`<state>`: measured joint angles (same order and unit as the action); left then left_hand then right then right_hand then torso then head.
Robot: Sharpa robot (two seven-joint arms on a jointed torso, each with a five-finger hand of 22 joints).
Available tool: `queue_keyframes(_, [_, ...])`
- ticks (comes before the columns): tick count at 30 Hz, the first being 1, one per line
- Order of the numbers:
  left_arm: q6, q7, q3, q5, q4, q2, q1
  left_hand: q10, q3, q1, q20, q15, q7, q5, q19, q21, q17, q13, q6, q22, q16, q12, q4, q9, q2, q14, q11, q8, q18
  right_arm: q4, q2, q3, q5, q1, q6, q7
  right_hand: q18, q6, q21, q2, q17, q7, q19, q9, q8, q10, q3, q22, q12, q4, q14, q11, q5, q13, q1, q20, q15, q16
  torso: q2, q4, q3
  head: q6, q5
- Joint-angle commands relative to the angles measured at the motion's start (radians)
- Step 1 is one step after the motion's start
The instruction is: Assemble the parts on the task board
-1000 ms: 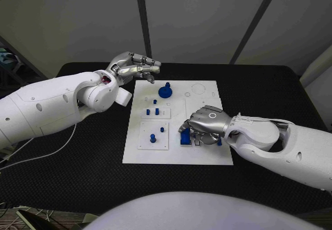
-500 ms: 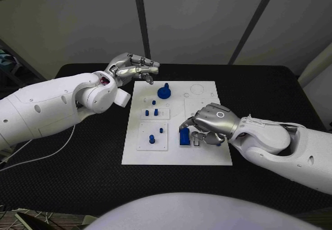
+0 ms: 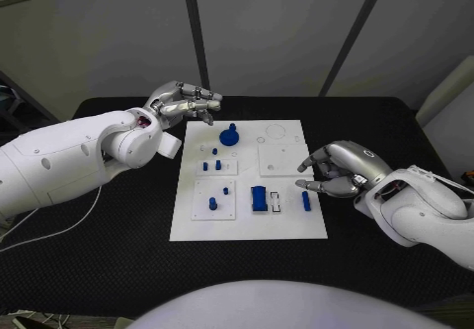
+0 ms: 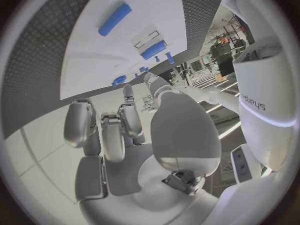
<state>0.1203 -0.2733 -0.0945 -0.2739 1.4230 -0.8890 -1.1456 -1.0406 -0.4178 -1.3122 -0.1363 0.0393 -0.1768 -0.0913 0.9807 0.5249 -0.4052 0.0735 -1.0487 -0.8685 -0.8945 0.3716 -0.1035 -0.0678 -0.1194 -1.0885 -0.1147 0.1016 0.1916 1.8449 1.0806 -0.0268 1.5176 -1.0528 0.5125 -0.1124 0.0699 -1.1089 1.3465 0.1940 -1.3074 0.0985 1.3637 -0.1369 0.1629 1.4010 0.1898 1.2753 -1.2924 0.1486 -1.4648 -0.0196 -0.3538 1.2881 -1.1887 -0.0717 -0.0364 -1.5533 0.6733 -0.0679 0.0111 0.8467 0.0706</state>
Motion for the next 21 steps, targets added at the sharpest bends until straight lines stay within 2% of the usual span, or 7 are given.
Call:
queue_keyframes(1, [0.006, -0.016, -0.001, 0.002, 0.005, -0.001, -0.001, 0.006, 0.005, 0.001, -0.007, 0.001, 0.002, 0.001, 0.003, -0.005, 0.002, -0.001, 0.001, 0.0, -0.006, 0.007, -0.002, 0.0, 0.006, 0.008, 0.004, 0.005, -0.011, 0.022, 0.023, 0.0, -0.142, 0.0, 0.001, -0.165, 0.005, -0.011, -0.002, -0.007, -0.226, -0.005, 0.007, -0.007, 0.009, 0.009, -0.04, 0.001, -0.006, 0.02, -0.097, 0.004, -0.025, 0.004, 0.01, 0.007, -0.012, 0.006, 0.0, -0.0028, 0.0, -0.005, -0.007])
queue_keyframes(4, [0.007, -0.017, -0.001, 0.002, 0.006, -0.001, -0.001, 0.006, 0.005, 0.001, -0.007, 0.001, 0.002, 0.001, 0.003, -0.005, 0.002, -0.001, 0.001, 0.0, -0.006, 0.007, -0.002, 0.0, 0.006, 0.008, 0.004, 0.005, -0.011, 0.038, 0.042, -0.001, -0.133, 0.003, -0.012, -0.25, 0.006, -0.015, -0.007, -0.016, -0.218, -0.01, 0.005, -0.016, 0.017, 0.01, -0.098, -0.005, 0.001, 0.05, -0.095, 0.008, -0.038, 0.0, 0.013, 0.011, -0.016, 0.011, -0.001, -0.0043, -0.0013, -0.006, -0.015])
queue_keyframes(7, [0.007, -0.017, 0.0, 0.002, 0.006, -0.001, -0.001, 0.006, 0.005, 0.001, -0.007, 0.001, 0.002, 0.001, 0.003, -0.005, 0.002, -0.001, 0.001, 0.0, -0.006, 0.007, -0.002, 0.0, 0.006, 0.008, 0.004, 0.005, -0.011, 0.045, 0.049, -0.001, -0.114, 0.012, -0.01, -0.301, 0.006, -0.02, -0.01, -0.025, -0.212, -0.015, 0.005, -0.025, 0.026, 0.014, -0.143, -0.007, 0.001, 0.074, -0.094, 0.012, -0.053, 0.002, 0.007, 0.014, -0.02, 0.015, -0.001, -0.004, -0.0013, -0.007, -0.021])
queue_keyframes(8, [0.007, -0.017, 0.0, 0.002, 0.006, -0.001, -0.001, 0.006, 0.005, 0.001, -0.007, 0.001, 0.002, 0.001, 0.003, -0.005, 0.002, -0.001, 0.001, 0.0, -0.006, 0.007, -0.002, 0.0, 0.006, 0.008, 0.004, 0.005, -0.011, 0.048, 0.051, -0.001, -0.104, 0.017, -0.007, -0.323, 0.007, -0.024, -0.011, -0.027, -0.211, -0.017, 0.005, -0.029, 0.032, 0.015, -0.16, -0.007, 0.002, 0.085, -0.094, 0.014, -0.071, 0.003, 0.006, 0.016, -0.021, 0.015, -0.001, -0.003, -0.0005, -0.009, -0.024])
queue_keyframes(14, [0.007, -0.017, 0.0, 0.002, 0.007, -0.002, 0.001, 0.006, 0.005, 0.001, -0.007, 0.001, 0.002, 0.001, 0.003, -0.005, 0.002, -0.001, 0.001, 0.0, -0.006, 0.007, -0.002, 0.0, 0.006, 0.008, 0.004, 0.005, -0.011, 0.053, 0.047, -0.002, -0.093, 0.039, -0.003, -0.387, 0.007, -0.032, -0.015, -0.039, -0.209, -0.025, 0.006, -0.051, 0.052, 0.019, -0.22, -0.01, 0.004, 0.126, -0.094, 0.021, -0.104, 0.004, -0.012, 0.022, -0.027, 0.017, 0.001, -0.0004, -0.0008, -0.009, -0.036])
queue_keyframes(21, [0.007, -0.017, 0.0, 0.002, 0.008, -0.003, 0.002, 0.005, 0.005, 0.0, -0.007, 0.001, 0.003, 0.001, 0.003, -0.005, 0.002, -0.001, -0.001, 0.0, -0.006, 0.008, -0.002, 0.0, 0.007, 0.008, 0.005, 0.006, -0.011, 0.054, 0.029, -0.002, -0.104, 0.057, -0.02, -0.414, 0.008, -0.039, -0.02, -0.044, -0.207, -0.03, 0.003, -0.069, 0.069, 0.016, -0.249, -0.015, 0.011, 0.138, -0.093, 0.025, -0.109, 0.001, -0.026, 0.025, -0.031, 0.019, 0.001, 0.0005, -0.0004, -0.008, -0.038])
